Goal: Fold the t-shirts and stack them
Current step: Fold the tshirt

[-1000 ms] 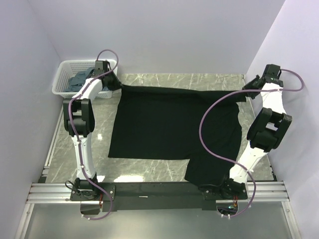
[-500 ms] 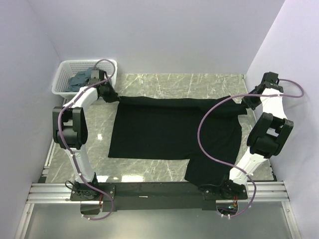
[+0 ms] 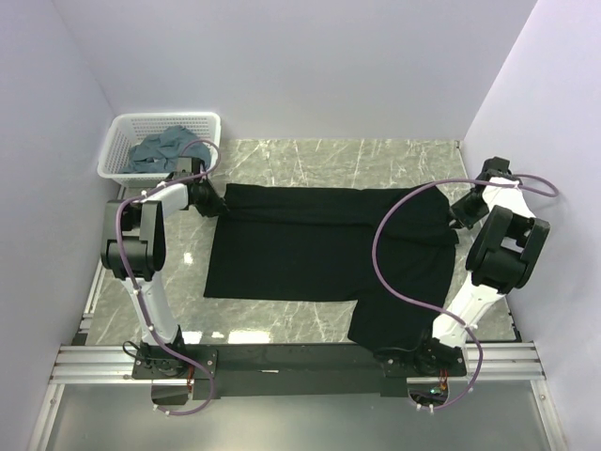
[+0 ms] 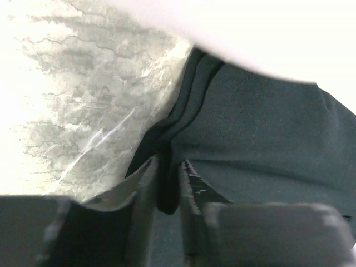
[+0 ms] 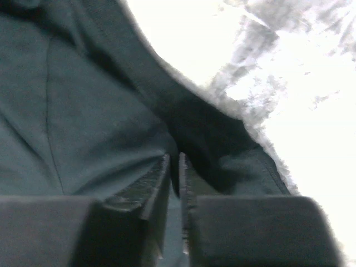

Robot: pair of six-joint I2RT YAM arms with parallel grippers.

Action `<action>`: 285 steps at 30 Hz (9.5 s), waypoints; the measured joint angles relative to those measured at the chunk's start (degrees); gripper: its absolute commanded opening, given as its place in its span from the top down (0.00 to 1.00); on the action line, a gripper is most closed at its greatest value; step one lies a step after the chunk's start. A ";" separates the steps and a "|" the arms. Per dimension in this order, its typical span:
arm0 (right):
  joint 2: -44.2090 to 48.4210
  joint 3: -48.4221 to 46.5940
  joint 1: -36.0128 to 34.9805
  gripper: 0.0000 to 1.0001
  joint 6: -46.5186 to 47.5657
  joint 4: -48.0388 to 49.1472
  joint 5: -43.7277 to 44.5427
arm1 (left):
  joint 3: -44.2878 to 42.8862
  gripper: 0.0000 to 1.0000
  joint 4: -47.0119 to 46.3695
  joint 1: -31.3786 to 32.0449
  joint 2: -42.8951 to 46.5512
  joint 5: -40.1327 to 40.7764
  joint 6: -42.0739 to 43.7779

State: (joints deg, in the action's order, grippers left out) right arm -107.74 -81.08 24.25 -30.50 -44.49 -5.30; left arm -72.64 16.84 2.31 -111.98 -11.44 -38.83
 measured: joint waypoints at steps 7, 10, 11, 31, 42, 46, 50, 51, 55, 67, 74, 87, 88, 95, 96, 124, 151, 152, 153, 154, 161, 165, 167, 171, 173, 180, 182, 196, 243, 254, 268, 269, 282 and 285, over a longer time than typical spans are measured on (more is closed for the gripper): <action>0.85 0.09 0.15 0.56 1.16 1.18 1.07 | 0.07 0.26 0.66 -0.04 1.55 1.20 -0.76; 2.75 -0.02 0.11 0.55 2.27 3.08 -0.17 | 0.09 0.23 2.56 -0.15 4.04 2.99 -0.85; 3.48 -0.02 0.02 0.55 2.69 4.07 -0.74 | 0.07 0.23 3.02 -0.20 5.20 3.82 -0.83; -9.68 -9.77 -1.16 0.56 3.89 23.85 -13.03 | -17.49 0.47 2.69 9.92 -6.91 13.94 5.44; -16.74 -14.45 -1.25 0.56 4.90 22.69 -16.39 | -22.21 0.48 2.82 10.01 -13.70 13.92 7.52; -17.62 -14.86 -1.27 0.57 5.09 22.62 -17.84 | -22.18 0.48 2.86 9.99 -14.08 13.90 7.48; -18.88 -15.06 -1.33 0.57 5.20 22.67 -18.45 | -21.88 0.48 2.51 9.94 -14.08 13.90 7.26; -19.23 -15.06 -1.36 0.58 5.29 22.67 -18.53 | -21.86 0.48 2.47 9.92 -14.08 13.90 7.19; -20.13 -15.06 -1.51 0.63 5.44 22.62 -19.52 | -21.86 0.48 2.45 9.92 -14.08 13.94 7.10; -20.24 -15.02 -1.46 1.00 5.92 23.08 -19.10 | -21.97 0.49 2.75 9.92 -14.19 14.80 5.64; -16.68 -9.68 -0.33 1.00 3.87 25.66 -16.50 | -21.97 0.50 2.99 9.77 -14.19 15.23 3.93; -11.67 -2.99 0.94 1.00 1.75 27.87 -12.96 | -22.12 0.50 3.50 9.57 -14.21 15.19 3.02; -10.86 -2.23 0.94 1.00 1.46 27.98 -12.50 | -22.16 0.50 3.56 9.57 -14.23 15.21 2.99; -5.27 2.58 1.09 1.00 -0.85 28.37 -9.55 | -22.45 0.50 4.02 9.55 -14.32 15.26 2.73; -5.09 2.78 1.09 1.00 -1.16 28.37 -9.18 | -22.49 0.49 4.13 9.55 -14.32 15.26 2.69; -9.46 -0.50 1.31 0.51 -1.55 31.69 -11.30 | -22.86 0.39 4.28 9.51 -14.36 14.23 3.93; -17.29 -9.03 1.49 1.00 -3.74 34.62 -14.82 | -22.84 0.40 4.26 9.46 -14.36 14.21 4.26; -17.35 -9.03 1.44 1.00 -4.00 34.62 -14.53 | -22.82 0.41 4.24 9.46 -14.36 14.14 4.24; -17.35 -9.03 1.40 1.00 -4.24 34.62 -14.21 | -22.75 0.41 4.22 9.44 -14.36 14.14 4.24; -17.35 -9.03 1.38 1.00 -4.48 34.67 -13.88 | -22.71 0.41 4.17 9.40 -14.36 14.10 4.24; -17.35 -8.74 0.92 1.00 -6.10 35.39 -10.84 | -22.23 0.41 3.56 9.07 -14.29 13.70 4.24; -17.35 -7.67 0.63 1.00 -6.40 36.44 -8.85 | -21.99 0.41 3.26 8.87 -14.19 13.18 4.26; -17.35 -7.45 0.63 1.00 -6.58 36.26 -8.02 | -21.68 0.41 2.93 8.81 -14.08 13.00 4.28; -17.35 -7.45 0.63 1.00 -6.73 36.15 -7.52 | -21.44 0.41 2.64 8.79 -13.94 12.96 4.28; -17.35 -7.45 0.63 1.00 -6.80 35.91 -7.08 | -21.42 0.41 2.64 8.76 -13.94 12.94 4.28; -17.35 -7.39 0.66 0.99 -6.71 35.71 -6.86 | -21.44 0.40 2.67 8.66 -13.94 12.72 4.15; -17.35 -7.67 0.66 0.99 -6.73 34.93 -6.71 | -21.44 0.40 2.67 8.63 -13.94 12.61 4.11; -17.35 -7.80 0.81 0.77 -7.45 33.07 -5.88 | -21.44 0.35 2.69 8.61 -13.84 12.61 4.07; 26.03 34.86 -21.51 0.46 -2.25 21.64 7.37 | 5.55 0.16 9.31 13.16 26.64 26.60 10.80; 31.74 44.87 -5.90 0.38 -10.56 35.67 -0.39 | 5.55 0.16 9.07 13.16 26.69 28.41 12.26; 26.77 45.20 -4.70 0.41 -12.92 41.94 -3.17 | 5.55 0.16 9.11 13.16 25.77 28.81 12.66; 26.75 45.20 -4.70 0.43 -12.90 42.01 -3.19 | 5.55 0.16 9.11 13.16 25.70 28.83 12.66; 24.06 44.89 -4.70 0.91 -12.70 45.29 -4.02 | 5.55 0.16 9.14 13.16 25.03 28.83 12.68; 23.89 44.22 -4.72 1.00 -12.92 45.09 -4.44 | 5.55 0.15 9.14 13.16 24.98 28.81 12.70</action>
State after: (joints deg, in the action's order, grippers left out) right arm -83.85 -36.86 19.53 -43.42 0.60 -9.74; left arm -67.09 25.98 15.46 -87.00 17.37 -26.13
